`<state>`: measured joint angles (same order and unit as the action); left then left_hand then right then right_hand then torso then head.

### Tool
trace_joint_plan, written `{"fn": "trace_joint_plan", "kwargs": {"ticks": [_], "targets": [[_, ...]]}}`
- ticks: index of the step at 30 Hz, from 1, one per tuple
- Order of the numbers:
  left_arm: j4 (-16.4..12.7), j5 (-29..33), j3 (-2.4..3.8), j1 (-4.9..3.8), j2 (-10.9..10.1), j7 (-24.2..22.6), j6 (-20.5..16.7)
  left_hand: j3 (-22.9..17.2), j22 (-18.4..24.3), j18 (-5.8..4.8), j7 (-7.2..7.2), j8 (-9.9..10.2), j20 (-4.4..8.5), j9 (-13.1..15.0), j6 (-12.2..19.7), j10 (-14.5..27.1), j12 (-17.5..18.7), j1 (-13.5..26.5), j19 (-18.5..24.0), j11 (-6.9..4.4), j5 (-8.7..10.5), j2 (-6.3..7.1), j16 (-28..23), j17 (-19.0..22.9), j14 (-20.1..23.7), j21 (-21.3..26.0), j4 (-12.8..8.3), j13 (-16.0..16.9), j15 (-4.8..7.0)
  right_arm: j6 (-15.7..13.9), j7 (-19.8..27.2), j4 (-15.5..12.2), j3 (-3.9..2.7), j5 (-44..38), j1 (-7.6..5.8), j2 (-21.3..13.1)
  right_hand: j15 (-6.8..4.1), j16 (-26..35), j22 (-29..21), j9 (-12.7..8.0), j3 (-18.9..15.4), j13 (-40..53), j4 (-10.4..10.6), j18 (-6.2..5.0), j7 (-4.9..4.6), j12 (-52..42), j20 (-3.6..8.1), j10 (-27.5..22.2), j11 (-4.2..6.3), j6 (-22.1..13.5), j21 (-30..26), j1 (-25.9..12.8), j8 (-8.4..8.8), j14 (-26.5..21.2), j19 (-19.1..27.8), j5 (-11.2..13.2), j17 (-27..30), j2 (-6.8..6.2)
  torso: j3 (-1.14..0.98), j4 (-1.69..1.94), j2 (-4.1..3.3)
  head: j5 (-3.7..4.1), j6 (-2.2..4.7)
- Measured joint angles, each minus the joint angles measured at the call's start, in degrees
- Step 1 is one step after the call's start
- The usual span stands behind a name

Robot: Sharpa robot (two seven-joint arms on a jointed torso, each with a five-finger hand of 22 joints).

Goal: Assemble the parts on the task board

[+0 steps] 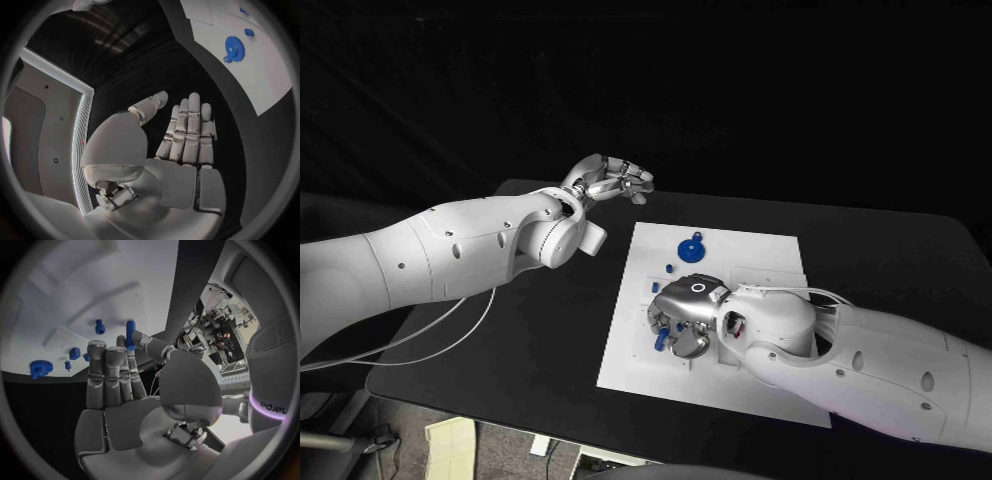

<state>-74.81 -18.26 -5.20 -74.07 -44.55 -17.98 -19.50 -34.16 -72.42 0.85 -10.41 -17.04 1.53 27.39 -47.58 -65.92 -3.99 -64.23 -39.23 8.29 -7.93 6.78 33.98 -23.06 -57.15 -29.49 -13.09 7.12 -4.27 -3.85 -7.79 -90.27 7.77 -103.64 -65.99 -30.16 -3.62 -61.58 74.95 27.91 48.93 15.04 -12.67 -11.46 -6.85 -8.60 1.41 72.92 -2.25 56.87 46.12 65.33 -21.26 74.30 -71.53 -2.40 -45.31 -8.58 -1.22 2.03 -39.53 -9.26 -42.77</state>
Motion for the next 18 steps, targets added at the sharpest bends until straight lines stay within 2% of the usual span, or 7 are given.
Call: {"fn": "trace_joint_plan", "kwargs": {"ticks": [18], "targets": [[0.0,0.0,0.0,0.0,0.0,0.0,0.0,0.0,0.0,0.0,0.0,0.0,0.0,0.0,0.0,0.0,0.0,0.0,0.0,0.0,0.0,0.0,0.0,-0.1,-0.1,0.0,0.0,0.0,0.08,0.3,-0.1,-0.2,0.07,-1.2,0.13,-0.3,0.0,0.0,0.0,0.0,0.1,0.0,-0.2,0.0,0.13,0.0,-0.1,0.0,0.0,0.2,0.0,0.1,-0.1,0.0,0.1,-0.3,0.0,0.06,0.0,0.0,-0.01,-0.18,-0.1]]}}
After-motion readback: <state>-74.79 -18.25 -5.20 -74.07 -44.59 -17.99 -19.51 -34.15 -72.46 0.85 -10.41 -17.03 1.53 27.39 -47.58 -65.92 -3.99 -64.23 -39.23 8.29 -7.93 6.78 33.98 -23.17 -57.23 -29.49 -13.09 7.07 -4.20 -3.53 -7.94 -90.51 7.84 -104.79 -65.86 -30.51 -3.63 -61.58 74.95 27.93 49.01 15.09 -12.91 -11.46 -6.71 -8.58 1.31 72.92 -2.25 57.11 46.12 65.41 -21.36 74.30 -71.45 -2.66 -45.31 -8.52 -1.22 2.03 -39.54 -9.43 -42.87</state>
